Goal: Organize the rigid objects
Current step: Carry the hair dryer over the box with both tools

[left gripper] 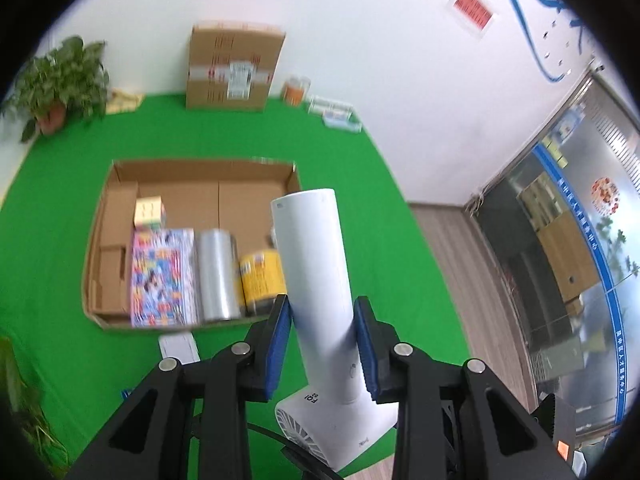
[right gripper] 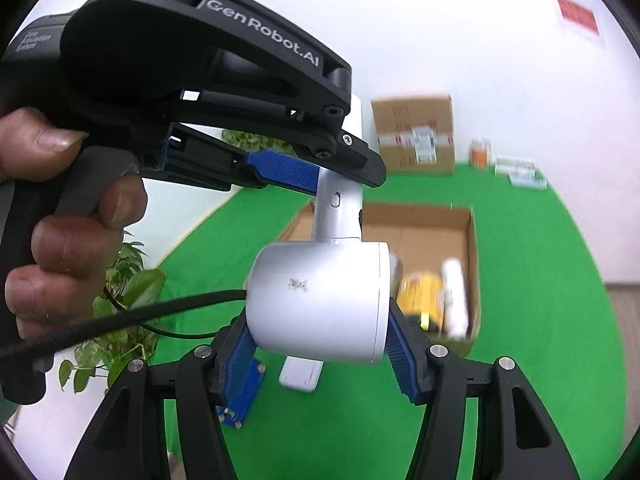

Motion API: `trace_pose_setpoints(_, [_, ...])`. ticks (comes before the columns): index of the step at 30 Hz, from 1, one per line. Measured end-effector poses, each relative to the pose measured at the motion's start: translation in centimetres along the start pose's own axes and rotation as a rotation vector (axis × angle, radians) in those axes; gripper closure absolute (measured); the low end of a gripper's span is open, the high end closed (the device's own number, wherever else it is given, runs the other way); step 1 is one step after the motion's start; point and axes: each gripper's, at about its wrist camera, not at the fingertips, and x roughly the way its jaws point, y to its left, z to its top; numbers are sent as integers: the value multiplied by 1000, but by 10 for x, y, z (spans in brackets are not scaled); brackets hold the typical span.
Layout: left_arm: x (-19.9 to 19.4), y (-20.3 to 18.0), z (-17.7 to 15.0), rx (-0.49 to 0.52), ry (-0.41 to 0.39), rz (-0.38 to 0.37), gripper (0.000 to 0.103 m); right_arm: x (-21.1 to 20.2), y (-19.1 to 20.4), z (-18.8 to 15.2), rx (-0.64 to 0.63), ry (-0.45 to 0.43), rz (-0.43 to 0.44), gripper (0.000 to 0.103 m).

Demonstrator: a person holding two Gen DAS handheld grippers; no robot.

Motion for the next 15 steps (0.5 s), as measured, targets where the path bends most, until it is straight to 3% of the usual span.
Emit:
trace_pose_setpoints(9, [-37, 22, 42, 36, -91, -52, 72, 13, 28, 57, -113, -66, -60, 46])
trace_pose_setpoints(15, [-44, 42, 76, 71, -107, -74, 72, 50, 44, 97, -146, -68, -102, 46])
